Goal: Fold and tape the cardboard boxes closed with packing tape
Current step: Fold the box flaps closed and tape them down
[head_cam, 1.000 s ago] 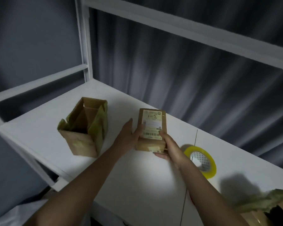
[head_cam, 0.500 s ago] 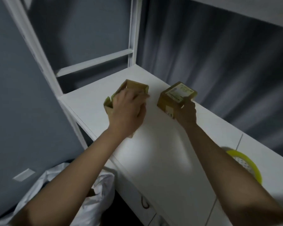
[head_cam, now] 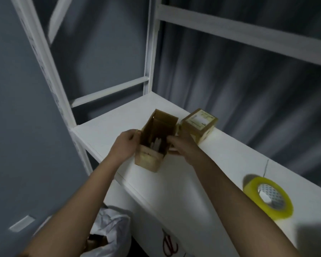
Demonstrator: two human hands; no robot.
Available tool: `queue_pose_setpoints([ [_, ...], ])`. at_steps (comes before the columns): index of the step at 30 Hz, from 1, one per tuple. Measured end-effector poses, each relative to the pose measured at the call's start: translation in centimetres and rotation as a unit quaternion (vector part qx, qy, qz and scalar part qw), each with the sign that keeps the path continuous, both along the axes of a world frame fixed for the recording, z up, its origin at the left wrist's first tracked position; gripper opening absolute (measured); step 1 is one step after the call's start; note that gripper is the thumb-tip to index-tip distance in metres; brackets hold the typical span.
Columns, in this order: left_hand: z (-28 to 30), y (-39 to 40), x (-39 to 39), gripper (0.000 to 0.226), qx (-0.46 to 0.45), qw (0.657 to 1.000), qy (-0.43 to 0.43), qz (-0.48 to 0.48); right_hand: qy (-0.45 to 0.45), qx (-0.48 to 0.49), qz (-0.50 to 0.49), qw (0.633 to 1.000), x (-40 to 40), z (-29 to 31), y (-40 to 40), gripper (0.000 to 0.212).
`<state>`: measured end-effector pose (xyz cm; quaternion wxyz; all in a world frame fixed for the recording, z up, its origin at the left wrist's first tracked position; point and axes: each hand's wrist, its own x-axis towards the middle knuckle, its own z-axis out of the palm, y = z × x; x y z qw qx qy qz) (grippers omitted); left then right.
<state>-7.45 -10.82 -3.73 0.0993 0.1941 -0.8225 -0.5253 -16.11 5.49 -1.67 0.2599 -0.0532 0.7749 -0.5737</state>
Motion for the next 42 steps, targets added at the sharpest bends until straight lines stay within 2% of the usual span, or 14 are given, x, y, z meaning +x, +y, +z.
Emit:
queue_pose_setpoints([
  [6, -0.3, 5.3, -1.6, 0.032, 0.050, 0.982, -0.032, -0.177, 0.075, -0.062, -0.089, 0.991, 5.3, -1.1, 10.2, 0.075],
  [8, 0.2, 7.1, -2.8, 0.029, 0.080, 0.974, -0.045, -0.209, 0.195, 0.014, -0.096, 0.976, 6.7, -1.7, 13.4, 0.063],
  [10, 1.0, 8.4, -4.3, 0.024, 0.088, 0.960, -0.085, -0.250, 0.370, 0.193, -0.084, 0.905, 6.6, -2.6, 16.8, 0.065],
  [12, 1.7, 9.3, -5.7, 0.021, 0.045, 0.948, -0.118, -0.292, 0.447, 0.331, -0.035, 0.830, 5.7, -3.1, 19.3, 0.058],
  [13, 2.0, 9.8, -6.3, 0.022, 0.017, 0.944, -0.122, -0.307, 0.472, 0.362, -0.020, 0.804, 5.3, -3.2, 20.1, 0.046],
  [15, 2.4, 10.8, -7.2, 0.030, -0.123, 0.939, -0.075, -0.312, 0.490, 0.383, -0.008, 0.783, 4.8, -2.5, 20.8, 0.024],
  [17, 2.6, 12.0, -6.8, 0.035, -0.284, 0.928, 0.032, -0.239, 0.485, 0.380, 0.000, 0.788, 4.9, -2.3, 21.1, 0.018],
  [19, 3.1, 13.4, -4.9, 0.032, -0.331, 0.902, 0.179, -0.209, 0.480, 0.368, -0.017, 0.796, 5.1, -2.7, 20.8, 0.019],
  [20, 3.2, 14.2, -3.7, 0.030, -0.334, 0.880, 0.233, -0.246, 0.478, 0.355, -0.034, 0.803, 5.4, -3.0, 20.5, 0.020],
  [22, 2.8, 15.8, -1.8, 0.030, -0.359, 0.827, 0.253, -0.353, 0.482, 0.316, -0.065, 0.814, 6.3, -3.5, 19.7, 0.024],
  [24, 2.0, 16.8, -0.9, 0.029, -0.397, 0.801, 0.190, -0.406, 0.498, 0.279, -0.080, 0.817, 7.3, -4.1, 19.0, 0.033],
  [33, -0.6, 17.5, -1.3, 0.021, -0.359, 0.848, 0.130, -0.368, 0.487, 0.222, -0.118, 0.836, 8.9, -5.2, 20.3, 0.014],
  [36, -1.4, 17.6, -1.3, 0.018, -0.349, 0.856, 0.154, -0.348, 0.458, 0.222, -0.149, 0.848, 8.7, -5.2, 20.1, 0.004],
  [42, -2.4, 17.5, -0.8, 0.036, -0.368, 0.852, 0.187, -0.322, 0.419, 0.209, -0.183, 0.865, 8.7, -5.2, 19.6, 0.003],
])
